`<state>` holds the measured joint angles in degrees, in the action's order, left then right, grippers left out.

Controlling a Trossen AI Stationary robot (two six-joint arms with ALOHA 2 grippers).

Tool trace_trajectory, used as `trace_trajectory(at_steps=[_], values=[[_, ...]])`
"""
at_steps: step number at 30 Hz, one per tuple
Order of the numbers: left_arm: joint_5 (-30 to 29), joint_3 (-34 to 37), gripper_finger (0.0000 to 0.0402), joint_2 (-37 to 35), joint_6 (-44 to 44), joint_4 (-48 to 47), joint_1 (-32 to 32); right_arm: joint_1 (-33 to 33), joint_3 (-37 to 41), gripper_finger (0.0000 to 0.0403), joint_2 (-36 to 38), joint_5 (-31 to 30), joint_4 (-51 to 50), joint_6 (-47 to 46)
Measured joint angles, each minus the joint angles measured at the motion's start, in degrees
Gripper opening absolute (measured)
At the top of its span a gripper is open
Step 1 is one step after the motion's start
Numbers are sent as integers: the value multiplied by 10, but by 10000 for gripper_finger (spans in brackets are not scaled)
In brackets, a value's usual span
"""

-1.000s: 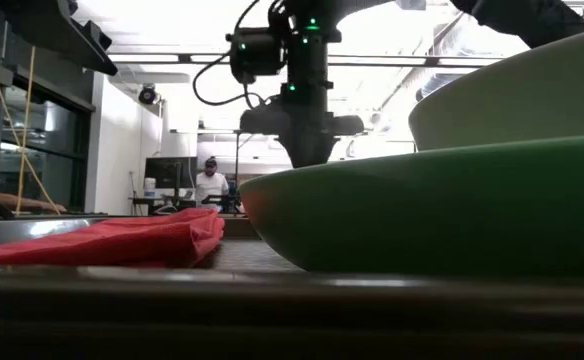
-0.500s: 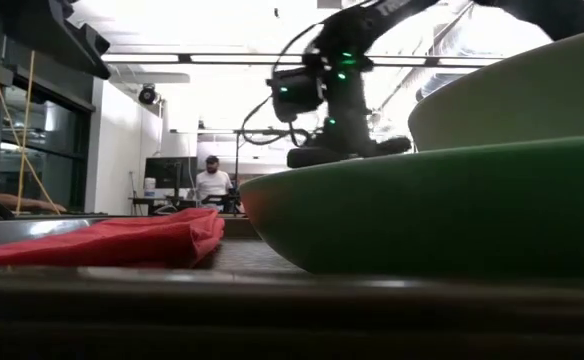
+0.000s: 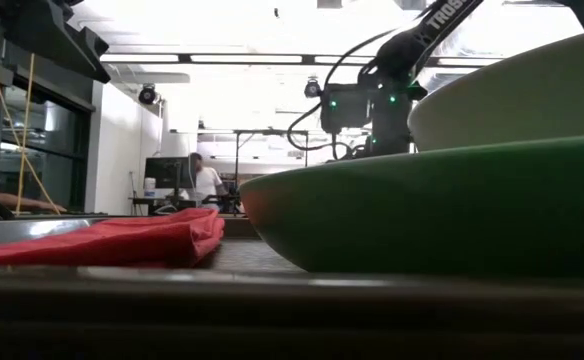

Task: Set up tray
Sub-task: Put the yellow knife on top of the red napkin

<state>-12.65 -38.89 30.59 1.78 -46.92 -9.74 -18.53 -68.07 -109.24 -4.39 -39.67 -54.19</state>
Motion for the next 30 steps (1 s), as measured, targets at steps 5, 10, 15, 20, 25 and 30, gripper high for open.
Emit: trace_trajectory(at_steps=[5,10,15,20,25,30], values=[[-1,0,172,0,0,0,0,-13,0,259,-1,7,13,3],[-10,0,172,0,0,0,0,-14,0,246,-1,11,28,15],[-18,0,172,0,0,0,0,-15,0,204,-4,23,34,31],[-18,0,172,0,0,0,0,-15,0,162,-8,26,35,40],[-18,0,172,0,0,0,0,-14,-1,137,-13,30,48,43],[-18,0,172,0,0,0,0,-14,-1,136,-15,33,54,44]])
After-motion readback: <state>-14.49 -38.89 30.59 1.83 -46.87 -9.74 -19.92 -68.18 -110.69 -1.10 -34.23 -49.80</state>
